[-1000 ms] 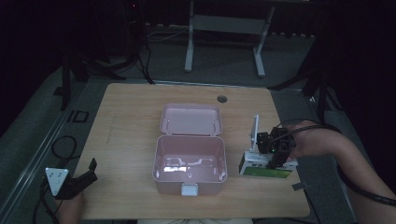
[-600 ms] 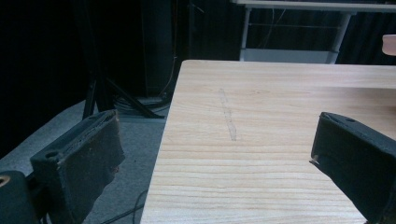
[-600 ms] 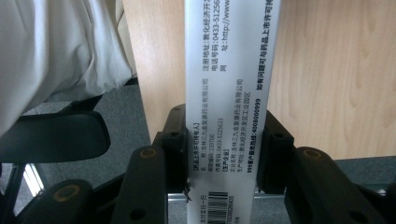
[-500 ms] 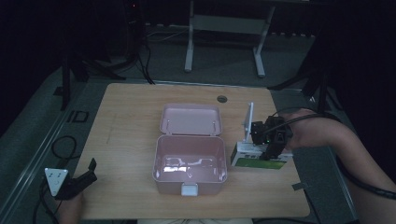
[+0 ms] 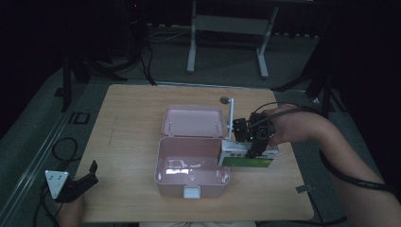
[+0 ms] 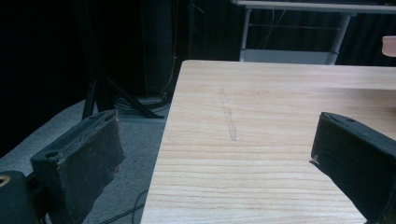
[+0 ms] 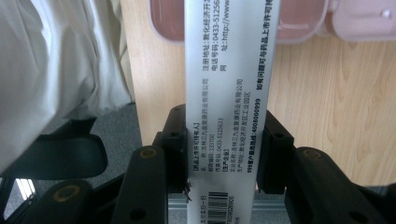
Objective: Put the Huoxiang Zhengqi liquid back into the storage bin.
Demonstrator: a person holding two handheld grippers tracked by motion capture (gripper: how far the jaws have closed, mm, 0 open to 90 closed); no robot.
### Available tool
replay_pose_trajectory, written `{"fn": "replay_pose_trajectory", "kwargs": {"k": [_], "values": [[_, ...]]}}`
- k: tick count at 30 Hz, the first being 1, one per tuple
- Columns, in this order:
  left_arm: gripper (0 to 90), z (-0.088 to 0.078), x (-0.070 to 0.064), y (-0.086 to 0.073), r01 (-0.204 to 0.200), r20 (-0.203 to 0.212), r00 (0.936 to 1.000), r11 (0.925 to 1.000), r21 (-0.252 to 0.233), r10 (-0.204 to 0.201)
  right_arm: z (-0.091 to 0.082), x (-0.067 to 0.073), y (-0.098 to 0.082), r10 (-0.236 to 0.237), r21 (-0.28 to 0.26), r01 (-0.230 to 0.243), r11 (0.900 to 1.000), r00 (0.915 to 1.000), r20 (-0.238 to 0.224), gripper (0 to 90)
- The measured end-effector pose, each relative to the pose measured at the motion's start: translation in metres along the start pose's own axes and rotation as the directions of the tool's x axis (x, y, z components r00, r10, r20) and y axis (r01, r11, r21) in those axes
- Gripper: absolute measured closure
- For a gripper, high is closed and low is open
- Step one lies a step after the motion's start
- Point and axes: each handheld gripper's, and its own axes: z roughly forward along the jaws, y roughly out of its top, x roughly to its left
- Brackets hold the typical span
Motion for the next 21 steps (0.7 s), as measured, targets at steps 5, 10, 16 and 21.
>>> {"fn": "replay_pose_trajectory", "kwargs": {"k": [5, 10, 16, 21], "values": [[2.5, 0.000, 0.000, 0.000, 0.001, 0.000, 1.0000, 1.0000, -0.001, -0.001, 0.004, -0.003, 0.026, -0.016, 0.013, 0.016, 1.000, 0.9998, -0.011, 61.9], [2.5, 0.000, 0.001, 0.000, 0.002, 0.001, 1.0000, 1.0000, 0.000, -0.002, 0.008, -0.005, 0.046, -0.043, 0.009, 0.044, 0.999, 0.9987, -0.027, 61.9], [2.5, 0.000, 0.001, 0.000, 0.008, 0.003, 1.0000, 1.0000, -0.004, -0.008, 0.008, -0.005, 0.065, -0.059, 0.013, 0.059, 0.998, 0.9977, -0.033, 61.9], [2.5, -0.001, 0.001, 0.000, 0.004, 0.001, 1.0000, 1.0000, -0.002, -0.004, 0.008, -0.002, 0.082, -0.092, 0.006, 0.093, 0.996, 0.9944, -0.051, 61.9]]}}
